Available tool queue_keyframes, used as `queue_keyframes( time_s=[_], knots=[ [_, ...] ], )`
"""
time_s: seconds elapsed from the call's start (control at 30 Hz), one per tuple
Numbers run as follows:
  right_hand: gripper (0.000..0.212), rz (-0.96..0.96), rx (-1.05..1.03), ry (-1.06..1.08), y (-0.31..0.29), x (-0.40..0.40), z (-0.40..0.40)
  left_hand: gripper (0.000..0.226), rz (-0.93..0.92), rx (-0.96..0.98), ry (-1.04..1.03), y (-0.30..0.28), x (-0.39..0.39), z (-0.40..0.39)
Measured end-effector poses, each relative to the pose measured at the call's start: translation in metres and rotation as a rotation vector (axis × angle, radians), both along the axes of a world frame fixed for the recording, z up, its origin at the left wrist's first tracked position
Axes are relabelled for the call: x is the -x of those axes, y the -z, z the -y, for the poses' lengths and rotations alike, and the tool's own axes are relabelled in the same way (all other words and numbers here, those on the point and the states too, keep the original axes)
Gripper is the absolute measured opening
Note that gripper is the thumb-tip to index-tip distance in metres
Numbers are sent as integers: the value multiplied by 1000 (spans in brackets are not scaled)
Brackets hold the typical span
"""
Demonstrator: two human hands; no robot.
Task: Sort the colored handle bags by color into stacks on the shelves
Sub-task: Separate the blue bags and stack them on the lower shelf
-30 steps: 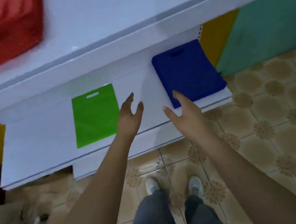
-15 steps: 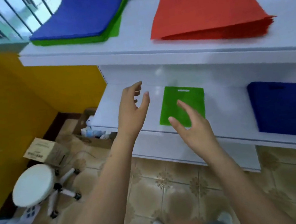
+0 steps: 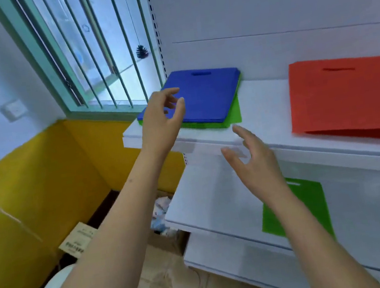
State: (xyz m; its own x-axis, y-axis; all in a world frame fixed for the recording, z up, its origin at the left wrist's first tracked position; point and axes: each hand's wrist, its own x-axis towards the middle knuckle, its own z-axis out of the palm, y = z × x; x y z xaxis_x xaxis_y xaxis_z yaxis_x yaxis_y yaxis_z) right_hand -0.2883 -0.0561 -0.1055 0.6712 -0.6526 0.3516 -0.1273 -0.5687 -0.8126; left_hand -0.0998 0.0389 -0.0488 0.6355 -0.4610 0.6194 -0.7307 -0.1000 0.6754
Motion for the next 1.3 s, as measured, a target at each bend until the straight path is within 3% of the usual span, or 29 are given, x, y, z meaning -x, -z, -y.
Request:
queue_keyframes(
  time_s=[0.2,0.37,0.5,0.8,0.97,1.1,1.2,1.3],
  knots=[
    [62,-10,171,88,-36,-98,66,34,117,-226,45,-37,-132,85],
    [75,-494,283,118,-24,-142,93,54,97,-562,81,-28,-224,159],
    [73,-534,249,123,-23,-135,88,66,182,-785,1,26,-245,175],
    [64,-446,155,164,-28,-136,86,57,272,-712,-53,32,-250,178],
    [45,-333,94,205,-25,-136,86,21,325,-523,-90,25,-243,173],
    [29,-352,128,273,-31,-143,75,10,412,-594,-2,5,-231,168],
    [26,-345,157,378,-35,-136,54,11,269,-522,156,-25,-215,159],
    [24,-117,41,516,-45,-101,21,19,194,-449,379,-50,-191,147]
  ],
)
